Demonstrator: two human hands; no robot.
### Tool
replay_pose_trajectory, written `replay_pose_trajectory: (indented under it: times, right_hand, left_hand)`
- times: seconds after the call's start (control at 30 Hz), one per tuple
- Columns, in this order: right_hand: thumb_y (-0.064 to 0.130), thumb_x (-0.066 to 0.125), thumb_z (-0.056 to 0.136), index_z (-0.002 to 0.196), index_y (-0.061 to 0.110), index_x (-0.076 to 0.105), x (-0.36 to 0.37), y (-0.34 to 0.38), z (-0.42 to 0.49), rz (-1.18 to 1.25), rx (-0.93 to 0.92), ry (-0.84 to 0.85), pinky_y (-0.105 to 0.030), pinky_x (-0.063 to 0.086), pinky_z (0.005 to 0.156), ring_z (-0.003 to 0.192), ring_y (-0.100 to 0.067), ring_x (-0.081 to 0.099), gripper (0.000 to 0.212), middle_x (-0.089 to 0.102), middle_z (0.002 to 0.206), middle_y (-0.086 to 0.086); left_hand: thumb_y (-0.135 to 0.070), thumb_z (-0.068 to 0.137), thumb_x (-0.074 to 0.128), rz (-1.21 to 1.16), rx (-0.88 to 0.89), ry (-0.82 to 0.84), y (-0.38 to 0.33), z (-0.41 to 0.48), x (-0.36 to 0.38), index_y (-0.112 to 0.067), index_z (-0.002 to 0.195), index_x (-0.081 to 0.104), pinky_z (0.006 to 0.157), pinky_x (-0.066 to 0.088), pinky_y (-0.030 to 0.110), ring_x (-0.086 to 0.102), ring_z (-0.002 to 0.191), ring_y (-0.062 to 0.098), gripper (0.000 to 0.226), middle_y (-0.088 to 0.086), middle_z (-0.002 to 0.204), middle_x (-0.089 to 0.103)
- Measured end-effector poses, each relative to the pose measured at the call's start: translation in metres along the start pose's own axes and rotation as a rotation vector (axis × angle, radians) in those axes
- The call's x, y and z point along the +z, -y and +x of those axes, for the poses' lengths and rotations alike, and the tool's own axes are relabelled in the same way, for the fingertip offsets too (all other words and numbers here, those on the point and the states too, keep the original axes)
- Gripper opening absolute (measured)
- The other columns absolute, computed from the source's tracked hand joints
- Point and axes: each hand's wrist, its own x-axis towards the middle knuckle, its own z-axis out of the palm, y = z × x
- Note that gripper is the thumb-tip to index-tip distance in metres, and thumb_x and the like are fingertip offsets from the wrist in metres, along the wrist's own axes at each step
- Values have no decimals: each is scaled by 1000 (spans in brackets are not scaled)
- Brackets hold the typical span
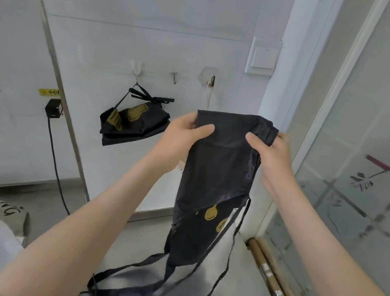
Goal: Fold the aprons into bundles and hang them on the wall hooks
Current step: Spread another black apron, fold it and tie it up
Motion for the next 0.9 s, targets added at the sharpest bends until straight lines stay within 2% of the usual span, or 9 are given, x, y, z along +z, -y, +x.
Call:
replay_pose_trajectory:
  times: [0.13, 0.23, 0.3, 0.43, 0.53, 0.6, 0.67, 0.8, 0.9]
  right_hand:
    - [24, 75, 81, 78, 25, 67, -6, 15, 4, -26, -76, 0, -39, 42, 106, 131, -20, 39, 8, 35, 132, 8]
    - [14, 67, 88, 98, 16, 68, -11, 28, 8, 89, -70, 81, -26, 52, 87, 115, -18, 58, 10, 48, 136, -5]
    - [11, 62, 91, 114, 4, 63, -15, 39, 7, 182, -45, 144, -24, 54, 77, 101, -18, 67, 24, 64, 121, -11]
    - [13, 62, 91, 105, 6, 68, -17, 65, 7, 214, -50, 155, -29, 55, 78, 96, -22, 69, 16, 73, 101, -7]
    - [15, 64, 90, 102, 8, 69, -17, 82, 8, 208, -81, 131, -32, 56, 78, 95, -23, 69, 14, 73, 100, -8]
    - [16, 64, 90, 99, 9, 69, -17, 89, 8, 202, -96, 112, -33, 57, 77, 91, -22, 70, 12, 73, 96, -6]
    - [17, 64, 90, 96, 10, 70, -18, 89, 7, 194, -104, 106, -33, 57, 76, 89, -20, 70, 10, 74, 92, -5]
    - [17, 62, 92, 102, 11, 68, -21, 73, 6, 124, -58, 182, -30, 56, 78, 94, -20, 70, 14, 73, 101, -5]
    - [19, 67, 89, 115, 9, 64, -25, 57, 8, 59, -26, 161, -32, 53, 89, 106, -20, 66, 28, 64, 121, -11]
  left_hand:
    - [-6, 94, 57, -12, 28, -63, -5, 3, 1, -15, 101, 69, 70, 53, 16, 70, 86, 5, 17, -8, 92, 75]
    - [-9, 94, 57, -10, 63, -102, -11, 7, 4, -13, 103, 70, 69, 51, 13, 69, 84, 0, 16, -5, 96, 73]
    - [-14, 94, 59, 28, 100, -153, -14, 11, 7, -15, 97, 72, 72, 48, 11, 64, 85, -8, 14, -5, 99, 70]
    - [-21, 92, 61, 139, 176, -258, -22, 22, 14, -16, 79, 68, 80, 37, 10, 51, 98, -8, 16, 1, 115, 53]
    - [-24, 92, 62, 63, 227, -246, -29, 26, 21, -5, 77, 63, 74, 39, 2, 53, 87, -19, 24, -8, 119, 51]
    - [-28, 92, 61, 3, 239, -157, -31, 24, 25, 3, 99, 64, 83, 43, 7, 55, 101, -15, 31, -15, 122, 56]
    - [-29, 94, 59, -44, 214, -38, -30, 18, 31, -6, 118, 62, 82, 49, 14, 62, 107, 1, 34, -8, 123, 62]
    - [-31, 95, 58, -113, 111, -111, -28, 7, 44, -14, 106, 67, 65, 54, 18, 71, 84, 7, 22, -9, 88, 74]
    - [-36, 94, 59, -94, 69, -185, -21, 7, 45, -13, 101, 67, 64, 55, 21, 71, 81, 8, 25, -7, 85, 73]
